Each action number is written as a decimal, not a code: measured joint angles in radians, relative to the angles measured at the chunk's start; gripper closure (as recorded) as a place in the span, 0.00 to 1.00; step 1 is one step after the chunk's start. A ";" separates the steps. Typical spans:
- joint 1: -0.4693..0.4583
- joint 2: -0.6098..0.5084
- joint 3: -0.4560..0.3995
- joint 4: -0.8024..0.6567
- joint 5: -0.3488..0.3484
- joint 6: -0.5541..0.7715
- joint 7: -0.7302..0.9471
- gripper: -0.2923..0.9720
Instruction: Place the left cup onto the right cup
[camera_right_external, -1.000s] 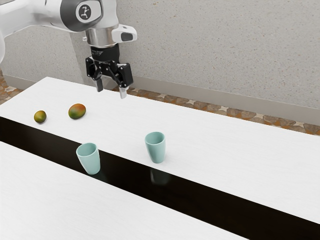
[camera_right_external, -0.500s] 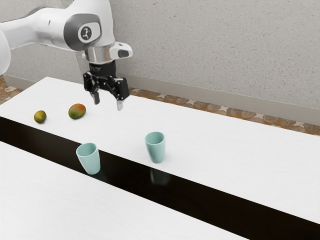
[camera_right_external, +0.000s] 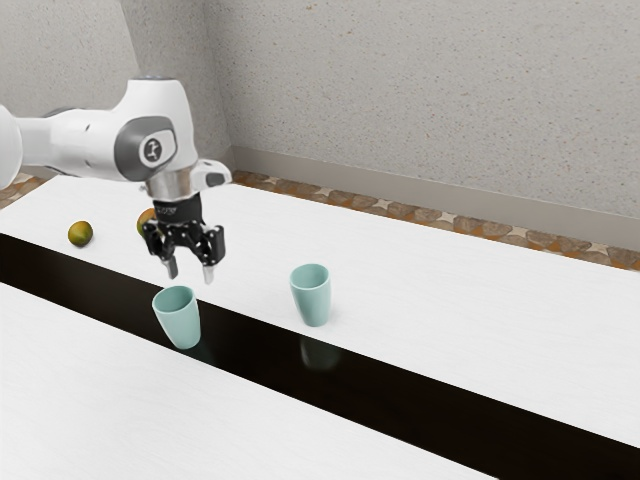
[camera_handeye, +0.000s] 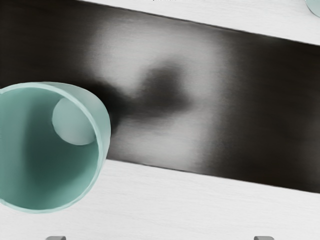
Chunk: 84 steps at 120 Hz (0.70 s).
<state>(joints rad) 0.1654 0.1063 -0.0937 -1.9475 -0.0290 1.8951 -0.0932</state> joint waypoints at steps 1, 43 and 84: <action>0.002 0.001 0.000 -0.002 0.000 0.004 0.000 0.41; 0.027 0.061 0.010 -0.032 -0.013 0.105 -0.001 0.45; 0.028 0.094 0.021 -0.053 -0.030 0.145 -0.002 0.48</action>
<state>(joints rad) 0.1935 0.2007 -0.0731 -2.0003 -0.0594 2.0405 -0.0947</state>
